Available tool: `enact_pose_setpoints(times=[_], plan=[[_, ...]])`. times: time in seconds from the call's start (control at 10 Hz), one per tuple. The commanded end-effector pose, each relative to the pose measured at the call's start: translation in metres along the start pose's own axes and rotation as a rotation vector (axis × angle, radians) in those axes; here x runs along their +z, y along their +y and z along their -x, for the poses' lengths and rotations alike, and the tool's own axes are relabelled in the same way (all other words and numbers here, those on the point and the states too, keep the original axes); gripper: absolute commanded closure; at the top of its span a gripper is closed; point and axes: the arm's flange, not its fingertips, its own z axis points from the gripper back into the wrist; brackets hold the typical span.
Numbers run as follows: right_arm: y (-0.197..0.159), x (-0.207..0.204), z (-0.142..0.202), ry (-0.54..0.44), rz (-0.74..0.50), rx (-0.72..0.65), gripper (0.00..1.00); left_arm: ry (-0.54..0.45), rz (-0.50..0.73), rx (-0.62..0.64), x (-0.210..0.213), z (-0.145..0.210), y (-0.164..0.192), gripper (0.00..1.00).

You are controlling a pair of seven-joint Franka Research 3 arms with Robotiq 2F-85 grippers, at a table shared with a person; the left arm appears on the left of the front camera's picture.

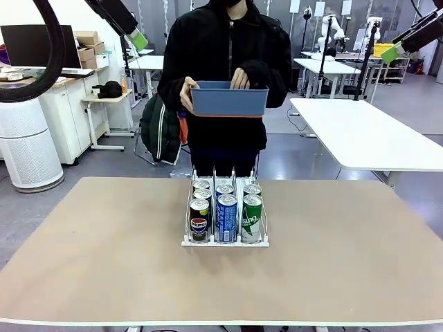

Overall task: Fill the beverage cans into the dispenser.
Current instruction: Pick up the Sprite handed by the human.

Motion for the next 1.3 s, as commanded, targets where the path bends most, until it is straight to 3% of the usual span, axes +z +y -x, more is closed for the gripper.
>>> enact_pose_setpoints(times=[0.0, 0.1, 1.2], plan=[[0.0006, -0.0007, -0.0001, 0.000, 0.000, 0.000, 0.00, 0.023, -0.067, 0.029, -0.0011, 0.0092, -0.0015, 0.00], [0.0006, -0.0007, -0.0001, 0.000, 0.000, 0.000, 0.00, 0.000, 0.000, 0.000, 0.0000, 0.0000, 0.0000, 0.00], [0.0006, -0.0007, -0.0001, 0.000, 0.000, 0.000, 0.00, 0.000, 0.000, 0.000, 0.0000, 0.0000, 0.0000, 0.00]])
